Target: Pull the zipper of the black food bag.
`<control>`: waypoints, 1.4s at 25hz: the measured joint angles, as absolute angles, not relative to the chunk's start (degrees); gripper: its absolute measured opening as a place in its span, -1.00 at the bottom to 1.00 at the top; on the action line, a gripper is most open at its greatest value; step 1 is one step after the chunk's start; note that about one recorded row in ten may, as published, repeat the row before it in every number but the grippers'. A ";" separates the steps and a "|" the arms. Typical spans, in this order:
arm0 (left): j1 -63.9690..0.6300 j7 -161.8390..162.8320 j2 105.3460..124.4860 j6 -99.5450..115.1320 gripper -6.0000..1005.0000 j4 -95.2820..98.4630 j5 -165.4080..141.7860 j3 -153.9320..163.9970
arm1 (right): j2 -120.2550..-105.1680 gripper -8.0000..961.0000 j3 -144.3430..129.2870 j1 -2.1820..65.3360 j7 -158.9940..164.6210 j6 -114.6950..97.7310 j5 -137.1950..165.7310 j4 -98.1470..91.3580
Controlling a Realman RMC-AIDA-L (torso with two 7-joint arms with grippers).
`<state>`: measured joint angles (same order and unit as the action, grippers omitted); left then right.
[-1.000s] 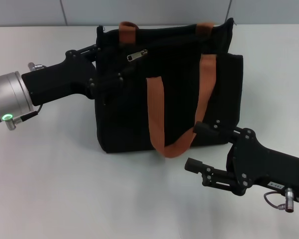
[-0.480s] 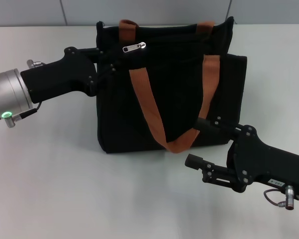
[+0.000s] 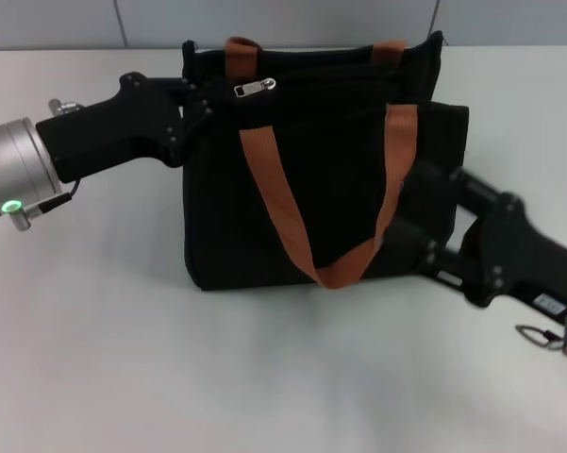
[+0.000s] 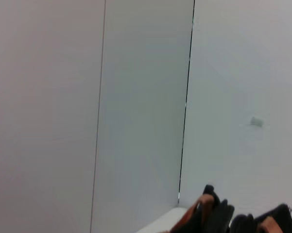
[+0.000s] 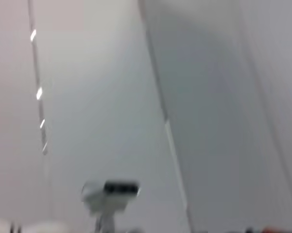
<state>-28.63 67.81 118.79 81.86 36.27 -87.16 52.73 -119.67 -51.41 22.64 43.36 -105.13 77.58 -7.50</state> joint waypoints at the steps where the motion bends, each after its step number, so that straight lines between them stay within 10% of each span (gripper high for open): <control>1: -28.83 67.81 118.84 81.91 -0.85 36.28 -86.55 52.82 | -119.67 0.57 -51.41 22.73 43.47 -105.75 76.25 -6.88; 35: -32.49 67.82 119.17 79.79 -0.85 37.00 -70.76 67.00 | -119.64 0.56 -51.40 34.49 73.28 -97.06 65.30 -5.90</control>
<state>-32.49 67.82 119.17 79.79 37.00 -70.76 67.00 -119.64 -51.40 34.49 73.28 -97.06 65.30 -5.90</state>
